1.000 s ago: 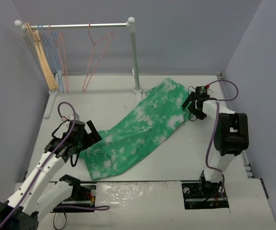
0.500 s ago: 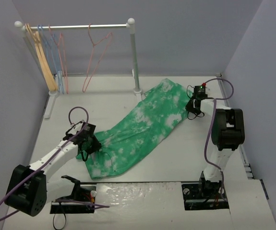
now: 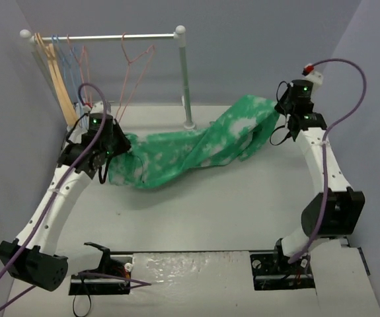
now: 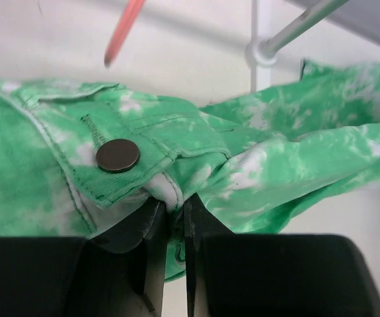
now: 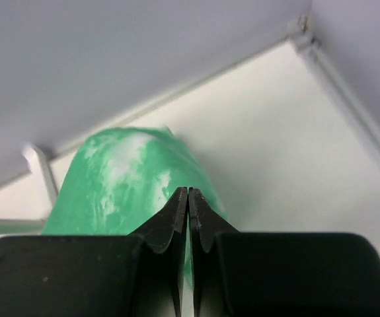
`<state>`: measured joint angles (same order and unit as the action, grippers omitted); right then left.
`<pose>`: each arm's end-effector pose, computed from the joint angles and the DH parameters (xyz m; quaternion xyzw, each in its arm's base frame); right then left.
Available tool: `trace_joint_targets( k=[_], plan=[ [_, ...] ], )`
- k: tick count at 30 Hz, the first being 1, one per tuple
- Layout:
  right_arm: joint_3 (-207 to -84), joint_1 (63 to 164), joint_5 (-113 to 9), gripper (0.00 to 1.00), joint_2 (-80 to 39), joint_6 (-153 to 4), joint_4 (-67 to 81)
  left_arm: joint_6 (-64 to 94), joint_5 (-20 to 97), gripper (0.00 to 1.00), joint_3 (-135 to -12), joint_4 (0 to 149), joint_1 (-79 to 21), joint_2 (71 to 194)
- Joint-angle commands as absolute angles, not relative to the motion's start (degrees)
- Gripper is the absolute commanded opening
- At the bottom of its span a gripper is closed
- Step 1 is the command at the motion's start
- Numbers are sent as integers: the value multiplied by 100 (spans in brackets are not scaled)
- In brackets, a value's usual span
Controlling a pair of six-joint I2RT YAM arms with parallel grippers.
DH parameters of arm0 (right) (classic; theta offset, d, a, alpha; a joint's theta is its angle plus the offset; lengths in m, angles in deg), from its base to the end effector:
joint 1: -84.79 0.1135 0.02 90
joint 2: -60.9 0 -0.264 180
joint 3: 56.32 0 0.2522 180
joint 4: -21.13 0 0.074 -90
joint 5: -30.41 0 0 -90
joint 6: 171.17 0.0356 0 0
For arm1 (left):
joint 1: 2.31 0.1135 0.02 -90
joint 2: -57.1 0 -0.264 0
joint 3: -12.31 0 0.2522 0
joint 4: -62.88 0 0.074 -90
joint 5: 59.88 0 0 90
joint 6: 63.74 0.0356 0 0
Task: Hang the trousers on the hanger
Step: Flatten out the trousers at the center of the board.
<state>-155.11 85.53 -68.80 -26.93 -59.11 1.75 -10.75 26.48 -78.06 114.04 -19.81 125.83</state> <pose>0.3656 -0.0010 0.4093 0.1911 0.7319 0.0691 0.6503 0.2429 -0.0742 0.3986 -0.1621 0.8483 -0.2061 0.4600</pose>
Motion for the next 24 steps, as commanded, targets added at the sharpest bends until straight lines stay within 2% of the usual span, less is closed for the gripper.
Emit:
trace_joint_targets(
  k=[1,8,9,11,12,13,15,19,24],
  plan=[
    [-15172,8522,-7808,0,-1460,-6021,-163,-267,2657,0,-8471,12309,-1866,12332],
    [-13184,8643,-8042,0,620,-5470,-1524,-762,3129,0,-6583,13022,-1850,11437],
    [-12980,8675,-7975,3,834,-5358,-1770,-842,3183,0,-6350,13123,-1848,11271],
    [-12527,8688,-7562,22,1082,-5181,-2079,-983,3217,1,-6119,13337,-1846,11040],
    [-12418,8708,-7439,38,1213,-5120,-2160,-1005,3223,4,-6017,13479,-1839,10929],
    [-12290,8716,-7281,44,1274,-5104,-2310,-1027,3223,13,-6009,13636,-1839,10853],
    [-12251,8739,-7253,58,1424,-5132,-2442,-1053,3193,39,-6075,13830,-1839,10791],
    [-12594,8743,-7266,69,1230,-5504,-2418,-982,2880,68,-6585,14302,-1839,10650],
    [-13203,8718,-6673,73,-279,-5932,-1556,-897,2591,72,-7025,14115,-1839,10767]
  ],
)
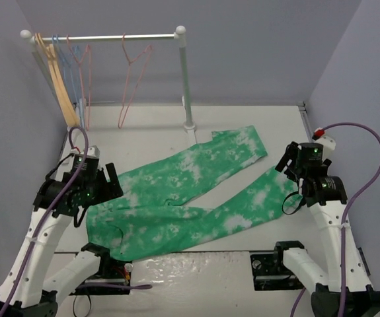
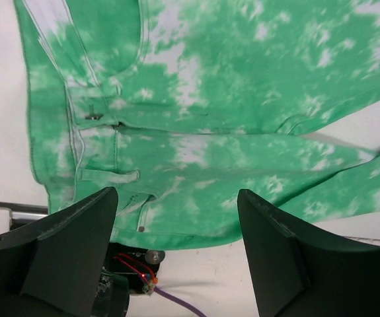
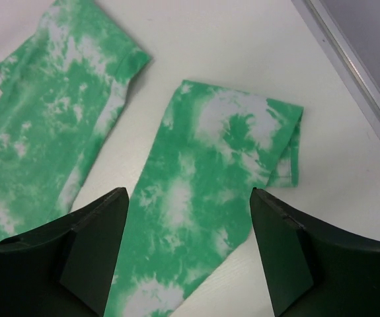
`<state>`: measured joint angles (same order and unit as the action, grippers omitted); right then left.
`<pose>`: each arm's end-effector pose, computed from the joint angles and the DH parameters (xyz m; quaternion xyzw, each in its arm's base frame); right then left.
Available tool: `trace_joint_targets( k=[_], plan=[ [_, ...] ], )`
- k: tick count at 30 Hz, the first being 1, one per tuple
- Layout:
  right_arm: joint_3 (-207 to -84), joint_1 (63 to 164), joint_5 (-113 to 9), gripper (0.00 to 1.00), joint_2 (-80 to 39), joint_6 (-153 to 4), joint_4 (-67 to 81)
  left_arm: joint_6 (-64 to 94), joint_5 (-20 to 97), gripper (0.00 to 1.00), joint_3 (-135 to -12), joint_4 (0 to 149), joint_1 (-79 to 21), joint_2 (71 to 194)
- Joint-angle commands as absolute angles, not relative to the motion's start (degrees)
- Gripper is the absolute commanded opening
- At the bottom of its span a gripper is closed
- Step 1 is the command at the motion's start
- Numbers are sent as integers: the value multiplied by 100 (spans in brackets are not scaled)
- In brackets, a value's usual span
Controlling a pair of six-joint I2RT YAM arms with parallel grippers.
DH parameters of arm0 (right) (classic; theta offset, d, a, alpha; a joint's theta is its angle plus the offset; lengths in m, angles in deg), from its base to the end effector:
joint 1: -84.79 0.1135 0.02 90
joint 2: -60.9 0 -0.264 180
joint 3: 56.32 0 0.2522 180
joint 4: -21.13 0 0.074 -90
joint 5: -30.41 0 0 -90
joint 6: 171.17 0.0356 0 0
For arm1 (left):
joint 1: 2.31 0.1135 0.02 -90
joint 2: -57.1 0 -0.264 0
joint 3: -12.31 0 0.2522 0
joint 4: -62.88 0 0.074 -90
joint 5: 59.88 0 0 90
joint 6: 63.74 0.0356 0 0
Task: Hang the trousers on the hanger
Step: Flatten out the trousers at the center of the board.
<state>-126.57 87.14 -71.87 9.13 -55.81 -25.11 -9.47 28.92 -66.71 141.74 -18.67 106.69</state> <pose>0.1922 0.0003 0.3502 0.2239 0.8230 0.0342 0.5208 0.1343 -0.0387 0.3552 -0.1614 0.9239 -0.1434 0.3158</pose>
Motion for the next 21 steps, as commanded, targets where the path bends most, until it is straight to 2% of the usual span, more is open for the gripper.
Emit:
trace_joint_targets(
  k=[1,2,7,13,21],
  plan=[
    [-13310,8713,-6512,73,-682,-5944,-1370,-913,2621,74,-6956,13897,-1839,10806],
    [-13418,8708,-6350,73,-1104,-5953,-1194,-931,2656,77,-6871,13656,-1839,10846],
    [-14272,8676,-5923,77,-2802,-6362,-580,-954,2602,77,-6344,12641,-1810,11411],
    [-15067,8540,-5410,80,-4312,-7145,-57,-1015,2893,77,-5856,11502,-1743,12229],
    [-15409,8506,-5185,81,-5232,-7562,402,-1164,2987,77,-5650,10786,-1743,13289]
  ],
)
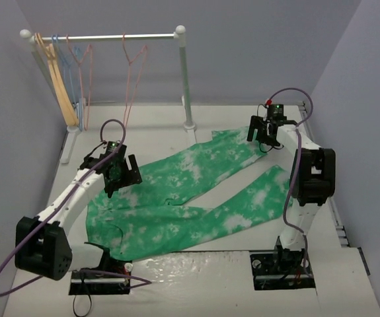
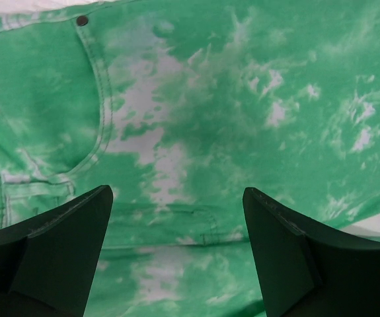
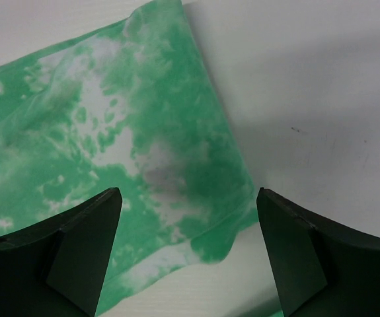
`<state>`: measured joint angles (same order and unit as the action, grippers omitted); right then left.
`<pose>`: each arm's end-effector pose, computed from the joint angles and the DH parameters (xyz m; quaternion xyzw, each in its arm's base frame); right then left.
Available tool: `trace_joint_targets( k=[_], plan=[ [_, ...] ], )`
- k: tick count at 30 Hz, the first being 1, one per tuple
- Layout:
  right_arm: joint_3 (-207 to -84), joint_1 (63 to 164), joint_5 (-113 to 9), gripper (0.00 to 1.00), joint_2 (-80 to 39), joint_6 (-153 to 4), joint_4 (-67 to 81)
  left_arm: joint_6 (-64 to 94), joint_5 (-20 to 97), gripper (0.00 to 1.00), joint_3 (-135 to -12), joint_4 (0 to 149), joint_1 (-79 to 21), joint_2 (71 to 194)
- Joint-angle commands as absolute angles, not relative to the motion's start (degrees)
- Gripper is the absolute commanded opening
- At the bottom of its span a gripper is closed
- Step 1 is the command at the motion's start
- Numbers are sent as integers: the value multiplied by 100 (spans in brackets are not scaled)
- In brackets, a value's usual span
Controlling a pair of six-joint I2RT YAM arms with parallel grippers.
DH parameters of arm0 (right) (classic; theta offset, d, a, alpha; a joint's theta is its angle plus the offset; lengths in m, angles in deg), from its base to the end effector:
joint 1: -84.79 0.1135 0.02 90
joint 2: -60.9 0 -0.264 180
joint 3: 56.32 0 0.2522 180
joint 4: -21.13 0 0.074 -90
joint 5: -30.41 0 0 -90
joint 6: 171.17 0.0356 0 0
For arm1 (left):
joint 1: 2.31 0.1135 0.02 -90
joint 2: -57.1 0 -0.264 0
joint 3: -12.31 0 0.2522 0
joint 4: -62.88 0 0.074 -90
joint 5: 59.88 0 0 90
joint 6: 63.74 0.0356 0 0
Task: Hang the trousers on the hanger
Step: Flatten out the trousers at the center of the board.
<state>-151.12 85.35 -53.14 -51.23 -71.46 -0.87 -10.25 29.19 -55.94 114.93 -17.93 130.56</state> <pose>0.4447 0.0083 0.2136 0.0480 0.9014 0.0889 0.4210 0.2460 -0.0682 0.2515 -0.1762 0.9431 -0.1168 0.2566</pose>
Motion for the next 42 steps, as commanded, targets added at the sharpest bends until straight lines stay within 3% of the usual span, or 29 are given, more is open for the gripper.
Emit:
trace_joint_targets(
  k=[1,4,6,8,11,12,17,22,25,31,36,42],
  plan=[
    [-15404,8506,-5209,82,-5313,-7592,465,-1180,2995,77,-5639,10730,-1743,13386],
    [-15473,8506,-5056,81,-5539,-7699,524,-1194,3001,77,-5655,10642,-1743,13561],
    [-15514,8506,-4744,71,-5691,-7764,547,-1170,3012,77,-5701,10689,-1743,13518],
    [-15516,8506,-4469,50,-5739,-7832,577,-1137,3012,77,-5733,10754,-1743,13382],
    [-15459,8510,-4651,9,-5522,-7934,627,-1015,3012,77,-5873,10990,-1743,13016],
    [-15456,8549,-4913,0,-5305,-8038,614,-948,3012,77,-5951,11113,-1743,12869],
    [-15746,9639,-7151,0,-3859,-9079,184,-629,2886,77,-6458,11771,-1743,12144],
    [-15610,11305,-8736,0,-3394,-8987,-429,-503,2608,77,-6768,12239,-1743,11629],
    [-15205,12156,-8972,22,-3547,-8144,-724,-449,2615,77,-6790,12363,-1743,11538],
    [-14941,13543,-8642,52,-4144,-7301,-1188,-485,2825,77,-6578,12372,-1751,11451],
    [-15243,13152,-8527,67,-3721,-7288,-1415,-487,2905,77,-6449,12354,-1751,11379],
    [-15254,10923,-6316,69,-3272,-7046,-907,-568,3011,77,-6265,12283,-1751,11363]
  ],
)
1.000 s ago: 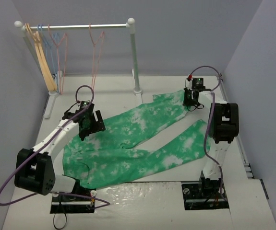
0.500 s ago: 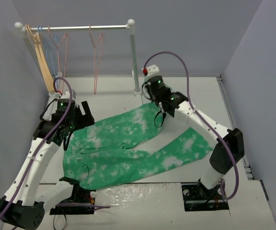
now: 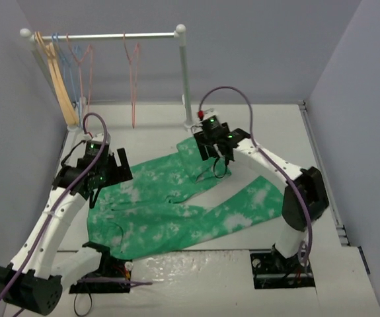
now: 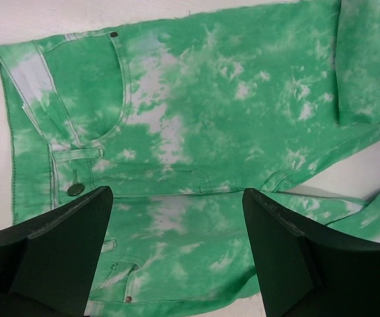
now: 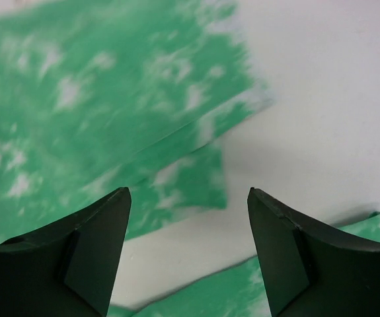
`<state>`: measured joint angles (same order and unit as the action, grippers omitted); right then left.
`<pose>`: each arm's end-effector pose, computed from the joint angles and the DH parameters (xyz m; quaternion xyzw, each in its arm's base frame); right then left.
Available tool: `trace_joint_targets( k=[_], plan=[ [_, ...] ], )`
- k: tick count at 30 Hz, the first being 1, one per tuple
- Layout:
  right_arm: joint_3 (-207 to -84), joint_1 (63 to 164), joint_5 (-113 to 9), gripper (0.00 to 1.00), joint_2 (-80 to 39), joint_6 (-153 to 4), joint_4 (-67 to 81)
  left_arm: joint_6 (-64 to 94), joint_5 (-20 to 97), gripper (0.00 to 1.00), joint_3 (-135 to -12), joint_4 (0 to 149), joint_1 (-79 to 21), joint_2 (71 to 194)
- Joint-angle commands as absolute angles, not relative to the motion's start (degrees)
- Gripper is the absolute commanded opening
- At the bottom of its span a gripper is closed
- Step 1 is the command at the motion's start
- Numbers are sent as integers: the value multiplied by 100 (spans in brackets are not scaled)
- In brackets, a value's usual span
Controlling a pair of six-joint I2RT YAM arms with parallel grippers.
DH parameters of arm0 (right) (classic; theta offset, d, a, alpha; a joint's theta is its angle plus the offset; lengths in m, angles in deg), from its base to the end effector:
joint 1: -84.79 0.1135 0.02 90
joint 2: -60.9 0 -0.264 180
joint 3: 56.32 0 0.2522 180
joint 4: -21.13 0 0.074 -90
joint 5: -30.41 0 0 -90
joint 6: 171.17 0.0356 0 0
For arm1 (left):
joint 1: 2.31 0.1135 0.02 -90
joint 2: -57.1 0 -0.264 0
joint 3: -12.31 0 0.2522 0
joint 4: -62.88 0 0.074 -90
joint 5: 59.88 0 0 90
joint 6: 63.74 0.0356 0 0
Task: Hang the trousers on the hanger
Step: Flatten out the trousers at the center of the board.
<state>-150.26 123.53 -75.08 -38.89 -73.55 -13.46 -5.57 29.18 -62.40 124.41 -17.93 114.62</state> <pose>0.3165 0.2418 0.2777 -0.1869 0.8818 0.0510 0.4299 0.1904 -0.0526 0.3341 -0.1331 0.9120 -0.1492 0.3582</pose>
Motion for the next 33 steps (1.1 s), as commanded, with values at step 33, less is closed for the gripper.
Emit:
trace_joint_targets(
  k=[33],
  plan=[
    [-15273,9917,-4208,58,-5824,-6806,359,-643,2965,77,-5937,12486,-1751,11215]
  ],
)
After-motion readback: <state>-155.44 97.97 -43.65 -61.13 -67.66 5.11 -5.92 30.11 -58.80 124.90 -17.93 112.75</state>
